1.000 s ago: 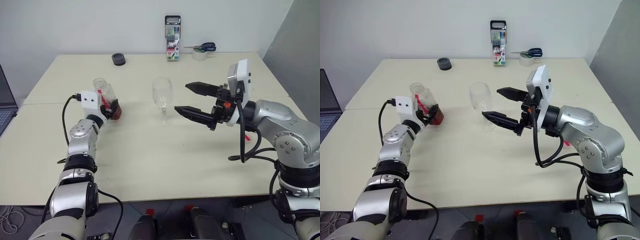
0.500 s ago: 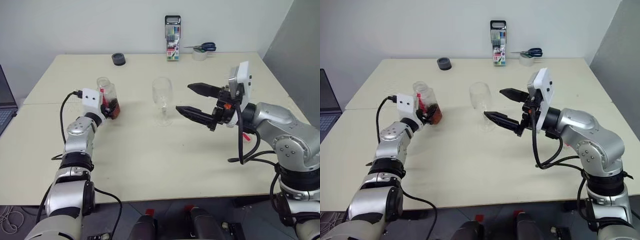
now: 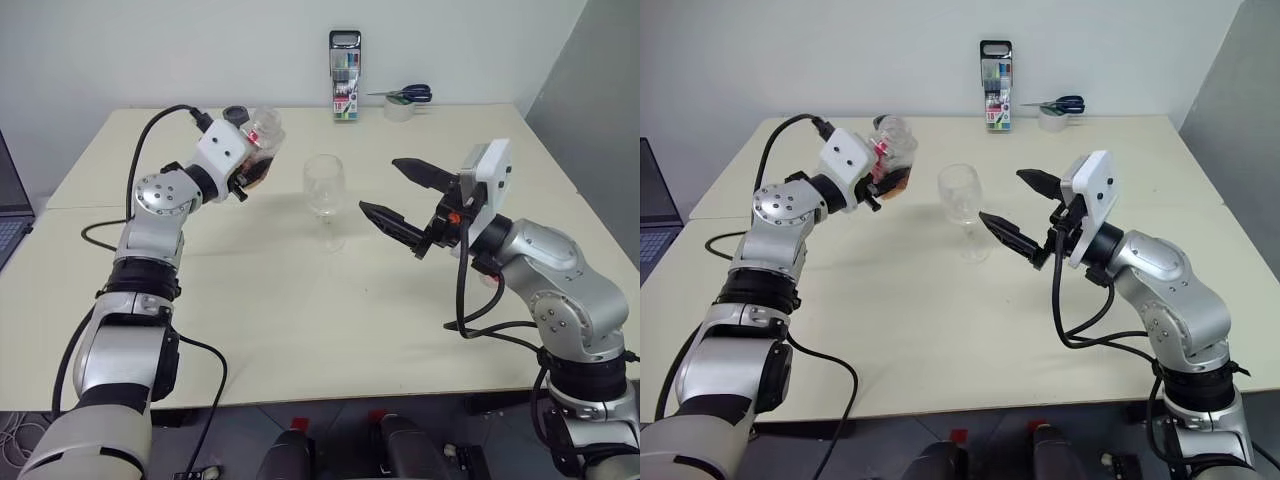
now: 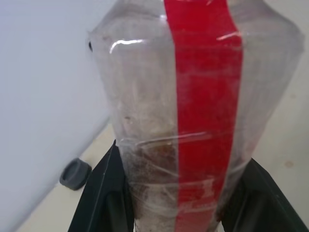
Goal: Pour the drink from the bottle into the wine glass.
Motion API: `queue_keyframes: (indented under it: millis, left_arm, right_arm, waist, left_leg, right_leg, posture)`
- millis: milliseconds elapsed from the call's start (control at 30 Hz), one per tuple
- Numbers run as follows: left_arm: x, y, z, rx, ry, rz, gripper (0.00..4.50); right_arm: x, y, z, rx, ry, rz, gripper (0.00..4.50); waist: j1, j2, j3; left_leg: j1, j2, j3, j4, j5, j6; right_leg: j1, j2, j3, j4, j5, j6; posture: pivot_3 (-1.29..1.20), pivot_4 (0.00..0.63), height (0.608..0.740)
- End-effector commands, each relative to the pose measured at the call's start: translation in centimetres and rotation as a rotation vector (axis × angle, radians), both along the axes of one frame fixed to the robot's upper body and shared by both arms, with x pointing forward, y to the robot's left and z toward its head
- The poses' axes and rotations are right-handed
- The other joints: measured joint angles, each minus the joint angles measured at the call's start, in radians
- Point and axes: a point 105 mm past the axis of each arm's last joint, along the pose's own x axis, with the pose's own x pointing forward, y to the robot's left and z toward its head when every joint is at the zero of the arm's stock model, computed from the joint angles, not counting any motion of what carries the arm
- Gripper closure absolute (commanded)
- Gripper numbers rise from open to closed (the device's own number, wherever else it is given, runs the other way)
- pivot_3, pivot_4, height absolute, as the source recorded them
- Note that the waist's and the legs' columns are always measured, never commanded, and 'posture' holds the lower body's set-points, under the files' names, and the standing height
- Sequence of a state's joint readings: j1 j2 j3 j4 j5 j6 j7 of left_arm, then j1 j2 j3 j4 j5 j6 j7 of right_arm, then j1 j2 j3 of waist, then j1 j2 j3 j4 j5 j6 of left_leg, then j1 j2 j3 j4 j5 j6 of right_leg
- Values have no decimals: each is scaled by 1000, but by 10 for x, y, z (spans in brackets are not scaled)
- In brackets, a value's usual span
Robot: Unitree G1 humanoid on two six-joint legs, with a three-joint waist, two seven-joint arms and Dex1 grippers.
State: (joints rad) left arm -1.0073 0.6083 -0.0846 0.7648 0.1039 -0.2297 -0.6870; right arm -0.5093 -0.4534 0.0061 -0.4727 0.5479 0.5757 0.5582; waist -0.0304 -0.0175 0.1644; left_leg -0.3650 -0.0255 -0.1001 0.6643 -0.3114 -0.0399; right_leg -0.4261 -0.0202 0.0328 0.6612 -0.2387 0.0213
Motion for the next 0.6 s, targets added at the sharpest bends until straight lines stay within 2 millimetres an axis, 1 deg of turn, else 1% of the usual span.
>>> queue_keyframes:
  millis: [33, 133, 300, 600]
  left_arm:
    - [-1, -8, 31, 95, -110, -33, 2784]
    - [2, -16, 33, 192, -132, -54, 2784]
    - [5, -21, 34, 354, -199, -54, 2784]
    - [11, -23, 47, 461, -291, -15, 2784]
  right_arm:
    - [-4, 1, 6, 19, -63, -17, 0]
    - [-4, 2, 4, 32, -60, -29, 0]
    - [-3, 0, 4, 32, -69, -54, 0]
    - [-2, 0, 8, 51, -73, -67, 0]
  waist:
    - [0, 0, 0]
    - [0, 0, 0]
    - [0, 0, 0]
    - [-1, 0, 0]
  left_leg:
    - [0, 0, 0, 0, -1, 1]
    - [0, -1, 0, 0, -1, 2]
    - [0, -1, 0, 0, -1, 2]
    - [0, -2, 0, 0, -1, 2]
  right_leg:
    - [0, 0, 0, 0, 0, 0]
    - [0, 1, 0, 0, 0, 0]
    - [0, 1, 0, 1, 0, 1]
    - [0, 1, 0, 1, -1, 1]
  posture:
    - [0, 150, 740]
    - [0, 150, 740]
    - [0, 150, 740]
    - [0, 150, 740]
